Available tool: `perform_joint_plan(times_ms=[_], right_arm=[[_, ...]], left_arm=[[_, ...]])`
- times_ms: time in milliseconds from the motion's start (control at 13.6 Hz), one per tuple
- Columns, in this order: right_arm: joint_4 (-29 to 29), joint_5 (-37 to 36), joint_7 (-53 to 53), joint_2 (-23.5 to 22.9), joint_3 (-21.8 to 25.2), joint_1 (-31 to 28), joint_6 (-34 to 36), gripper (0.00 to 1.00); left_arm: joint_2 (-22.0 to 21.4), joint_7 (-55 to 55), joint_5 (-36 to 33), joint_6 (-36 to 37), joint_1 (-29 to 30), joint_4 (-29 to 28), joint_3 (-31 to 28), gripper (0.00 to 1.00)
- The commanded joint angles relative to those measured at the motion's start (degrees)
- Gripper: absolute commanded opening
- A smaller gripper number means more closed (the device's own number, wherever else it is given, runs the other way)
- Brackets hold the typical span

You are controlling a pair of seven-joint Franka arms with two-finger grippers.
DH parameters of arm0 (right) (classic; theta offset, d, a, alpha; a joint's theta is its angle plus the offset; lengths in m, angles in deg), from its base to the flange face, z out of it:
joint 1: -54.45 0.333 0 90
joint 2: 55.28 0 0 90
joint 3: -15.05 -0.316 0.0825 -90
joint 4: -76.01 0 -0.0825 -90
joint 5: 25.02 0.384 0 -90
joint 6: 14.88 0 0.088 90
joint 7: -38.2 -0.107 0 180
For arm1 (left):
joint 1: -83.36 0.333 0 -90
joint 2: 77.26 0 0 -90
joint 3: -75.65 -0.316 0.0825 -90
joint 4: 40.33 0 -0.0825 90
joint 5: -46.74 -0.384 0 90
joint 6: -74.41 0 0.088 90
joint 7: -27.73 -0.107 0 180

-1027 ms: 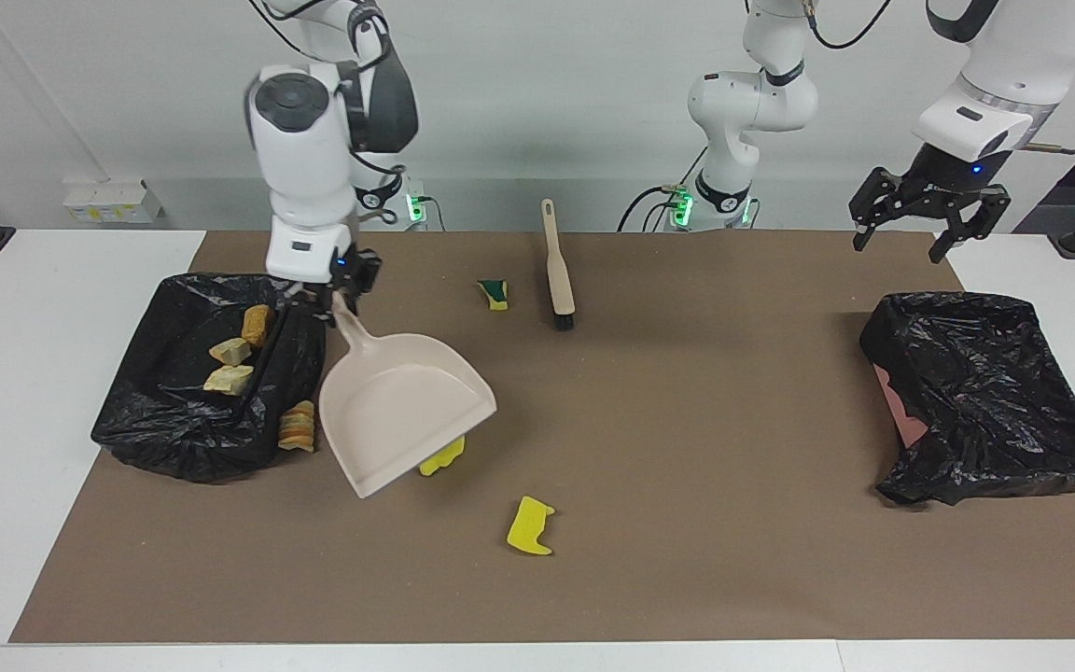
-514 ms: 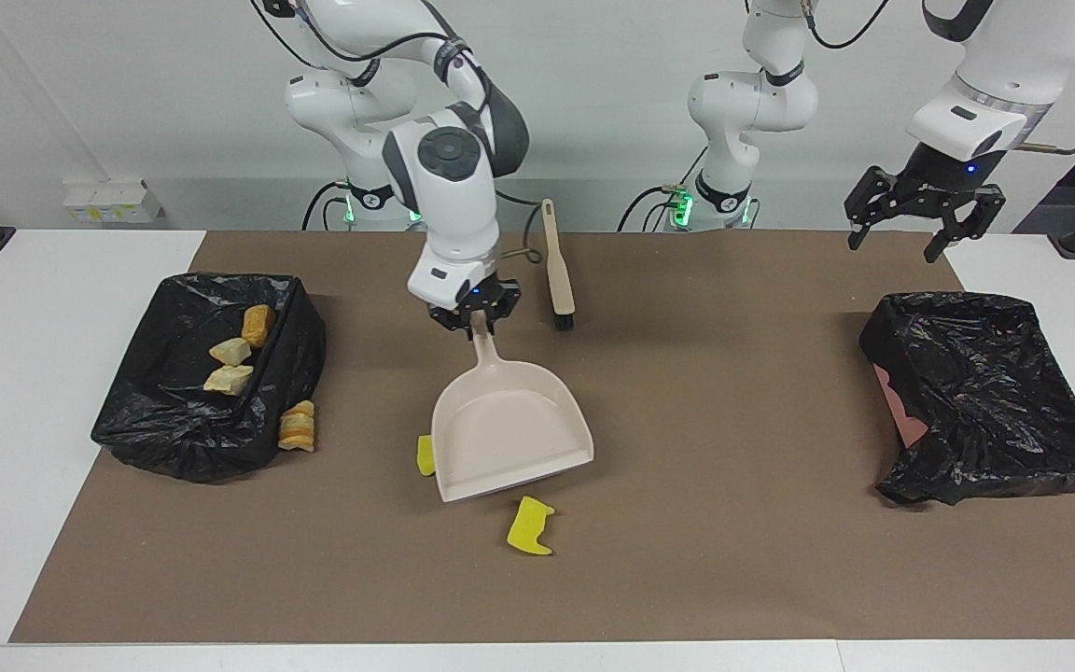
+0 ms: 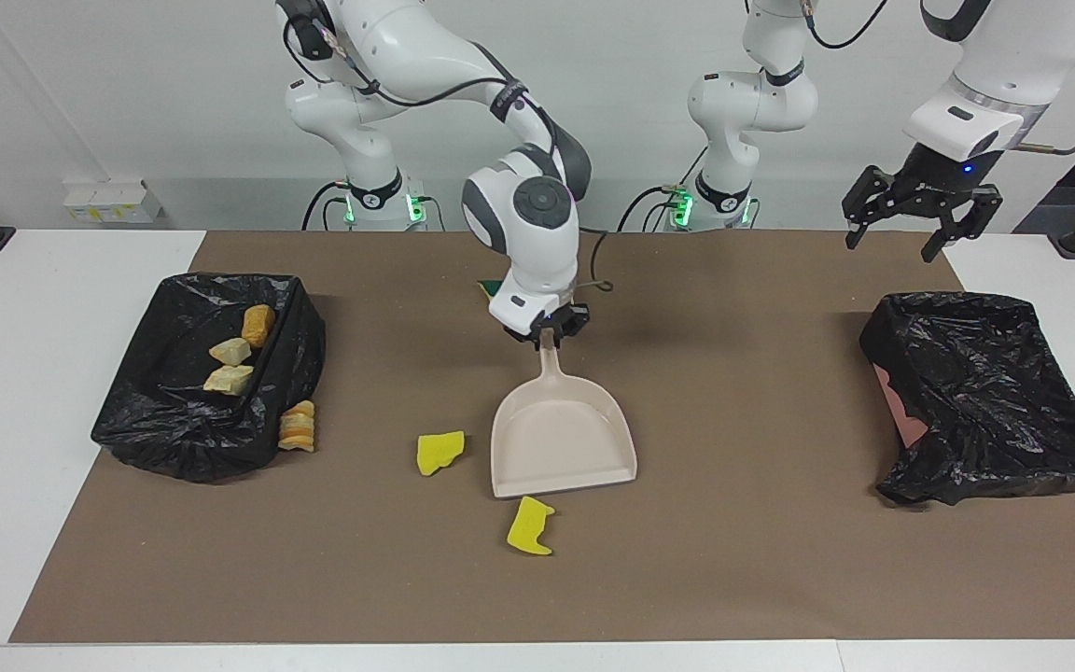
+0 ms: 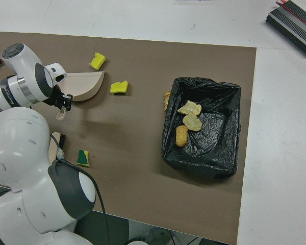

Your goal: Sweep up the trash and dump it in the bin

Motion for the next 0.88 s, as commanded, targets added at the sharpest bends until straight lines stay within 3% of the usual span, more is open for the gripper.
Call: perform_joint_plan(times_ms=[0,73,293,514,807], right_arm=[[4.02,-0.44,-1.72,-2.34,0.29,0.08,0.34,0.4],[3.85,-1.31,-1.11,-2.34,0.29,-0.1,0.51,0.99],[3.41,-3.43,-1.45,-1.21,-0.24,0.43,3.48,1.0],[-1.4,-2.82,-3.73,4.84,-0.5,3.94,7.54,1.0],[-8.7,6.41,-9.18,12.14,-1.12,5.61,10.17,1.0]], left_arm=[[-0.29,-0.23,0.64,2.05,0.3,0.65,0.18,1.0],[-0.38,-0.06,0.64,2.05,0.3,0.47,0.18,1.0],[-0.82,0.03,0.64,1.61,0.21,-0.32,0.44,1.0],[-1.08,-0.06,0.64,0.64,-0.14,-0.67,0.7,1.0],[-1.0,0.56,0.82,-0.67,-0.23,-1.46,0.88,1.0]])
